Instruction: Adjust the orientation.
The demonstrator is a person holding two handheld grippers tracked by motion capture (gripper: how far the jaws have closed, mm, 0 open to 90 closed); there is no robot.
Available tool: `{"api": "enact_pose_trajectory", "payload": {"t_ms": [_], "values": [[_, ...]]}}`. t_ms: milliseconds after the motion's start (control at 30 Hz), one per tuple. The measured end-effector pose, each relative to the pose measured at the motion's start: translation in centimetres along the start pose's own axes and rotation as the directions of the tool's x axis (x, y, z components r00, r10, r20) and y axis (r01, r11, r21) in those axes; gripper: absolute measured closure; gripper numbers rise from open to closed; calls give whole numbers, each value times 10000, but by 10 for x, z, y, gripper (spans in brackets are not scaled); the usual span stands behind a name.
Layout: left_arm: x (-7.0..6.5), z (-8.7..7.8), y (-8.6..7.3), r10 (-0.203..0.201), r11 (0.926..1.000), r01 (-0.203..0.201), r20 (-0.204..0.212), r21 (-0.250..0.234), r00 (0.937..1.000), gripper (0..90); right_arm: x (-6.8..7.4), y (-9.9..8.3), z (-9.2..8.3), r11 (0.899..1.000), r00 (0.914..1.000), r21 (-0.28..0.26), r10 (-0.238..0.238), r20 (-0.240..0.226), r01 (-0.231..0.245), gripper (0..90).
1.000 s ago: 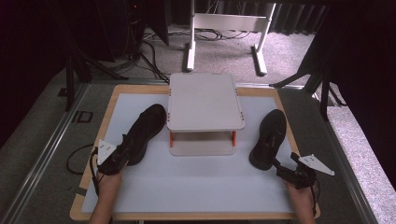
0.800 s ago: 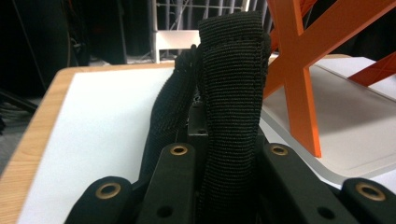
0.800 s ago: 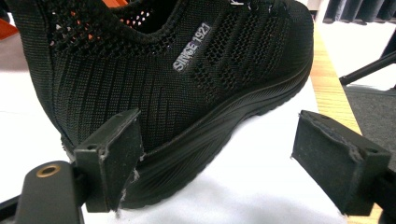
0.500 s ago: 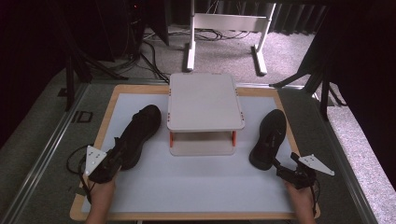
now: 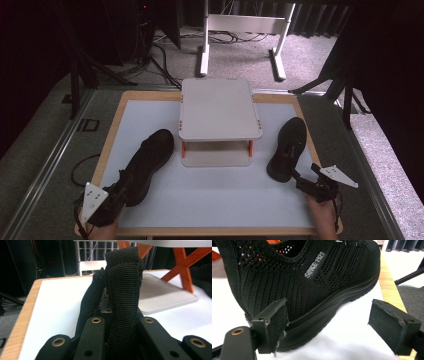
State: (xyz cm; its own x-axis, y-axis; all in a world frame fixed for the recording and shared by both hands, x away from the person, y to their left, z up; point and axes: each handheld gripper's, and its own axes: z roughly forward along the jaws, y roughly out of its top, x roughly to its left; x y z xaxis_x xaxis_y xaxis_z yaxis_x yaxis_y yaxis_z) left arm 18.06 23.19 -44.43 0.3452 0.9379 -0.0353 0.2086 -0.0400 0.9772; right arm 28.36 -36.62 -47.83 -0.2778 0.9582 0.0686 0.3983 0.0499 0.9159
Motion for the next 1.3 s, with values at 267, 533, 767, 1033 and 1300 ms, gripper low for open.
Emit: {"api": "enact_pose_trajectory", "payload": {"t_ms": [267, 533, 767, 1033, 1300], "values": [[-23, -11, 4, 332, 9994, -330, 409, -60, 9986, 816, 0, 0, 0, 10000, 10000, 0, -12, 12, 12, 152], [-36, -25, 11, 263, 9995, -254, 473, -205, 9985, 816, 0, 0, 0, 10000, 10000, -1, -2, 0, 2, 152], [-54, -21, 17, 500, 9985, -474, 958, -292, 9941, 815, 0, 0, 0, 10000, 10000, -2, -9, 8, 9, 152], [-70, -3, 20, 379, 9989, -339, 1326, -327, 9904, 812, 0, 0, 0, 10000, 10000, -3, -3, 0, 3, 152], [-88, 25, 24, 243, 9996, -224, 1213, -172, 9923, 812, 0, 0, 0, 10000, 10000, -4, 3, -2, -3, 152]]}}
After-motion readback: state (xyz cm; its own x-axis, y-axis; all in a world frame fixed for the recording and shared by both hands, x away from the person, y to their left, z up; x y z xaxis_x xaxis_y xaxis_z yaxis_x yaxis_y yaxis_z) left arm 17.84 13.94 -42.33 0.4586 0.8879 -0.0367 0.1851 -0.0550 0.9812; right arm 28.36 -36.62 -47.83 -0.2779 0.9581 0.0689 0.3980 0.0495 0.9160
